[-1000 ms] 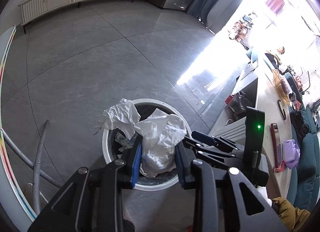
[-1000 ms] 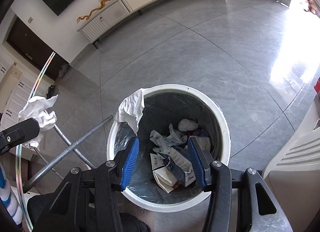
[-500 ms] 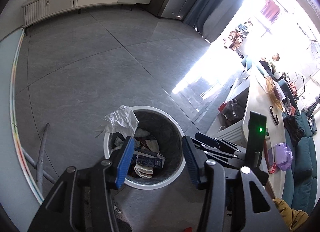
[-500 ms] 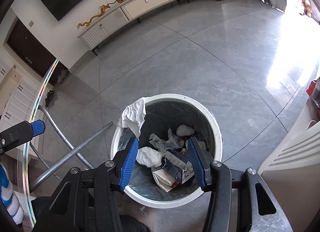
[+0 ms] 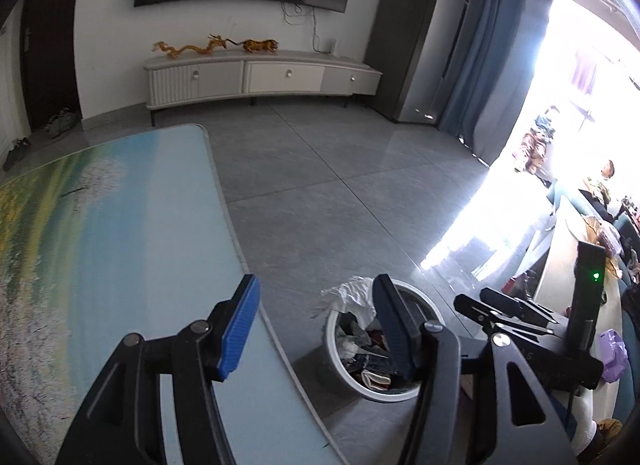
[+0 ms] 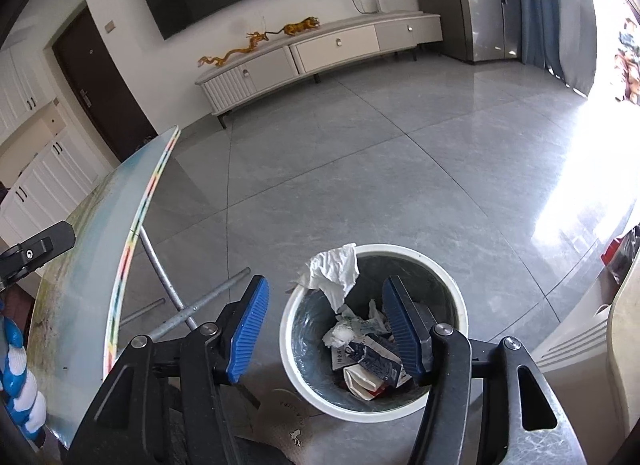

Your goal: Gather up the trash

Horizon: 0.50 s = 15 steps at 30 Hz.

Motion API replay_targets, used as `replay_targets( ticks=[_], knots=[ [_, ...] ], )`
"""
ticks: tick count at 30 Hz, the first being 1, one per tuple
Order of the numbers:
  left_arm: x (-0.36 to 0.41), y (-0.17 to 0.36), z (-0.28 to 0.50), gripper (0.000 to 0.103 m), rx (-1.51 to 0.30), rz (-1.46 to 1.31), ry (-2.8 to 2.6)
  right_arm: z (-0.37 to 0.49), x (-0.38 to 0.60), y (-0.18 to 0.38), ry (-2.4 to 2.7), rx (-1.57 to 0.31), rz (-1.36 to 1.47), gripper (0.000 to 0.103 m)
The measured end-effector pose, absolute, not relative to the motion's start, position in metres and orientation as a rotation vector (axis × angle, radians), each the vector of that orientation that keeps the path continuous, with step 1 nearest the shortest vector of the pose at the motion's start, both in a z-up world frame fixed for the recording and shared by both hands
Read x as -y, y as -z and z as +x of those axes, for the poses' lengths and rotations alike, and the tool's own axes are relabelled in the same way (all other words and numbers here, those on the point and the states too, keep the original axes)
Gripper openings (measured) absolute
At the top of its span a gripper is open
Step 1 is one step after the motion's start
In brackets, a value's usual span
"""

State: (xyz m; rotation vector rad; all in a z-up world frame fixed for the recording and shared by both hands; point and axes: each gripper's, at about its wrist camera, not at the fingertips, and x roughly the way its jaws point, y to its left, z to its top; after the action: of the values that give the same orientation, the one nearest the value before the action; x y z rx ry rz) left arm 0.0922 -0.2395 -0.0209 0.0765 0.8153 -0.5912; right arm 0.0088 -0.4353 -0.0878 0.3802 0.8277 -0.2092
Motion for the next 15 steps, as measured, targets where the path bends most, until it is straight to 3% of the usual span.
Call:
replay_targets(
  ticks=[15],
  knots=[
    [0.069,-0.012,0.073,0.060,-0.683,-0.031,0.268,0.018,0.297,0.009,0.055,-0.700,0.204,0.081]
  ],
)
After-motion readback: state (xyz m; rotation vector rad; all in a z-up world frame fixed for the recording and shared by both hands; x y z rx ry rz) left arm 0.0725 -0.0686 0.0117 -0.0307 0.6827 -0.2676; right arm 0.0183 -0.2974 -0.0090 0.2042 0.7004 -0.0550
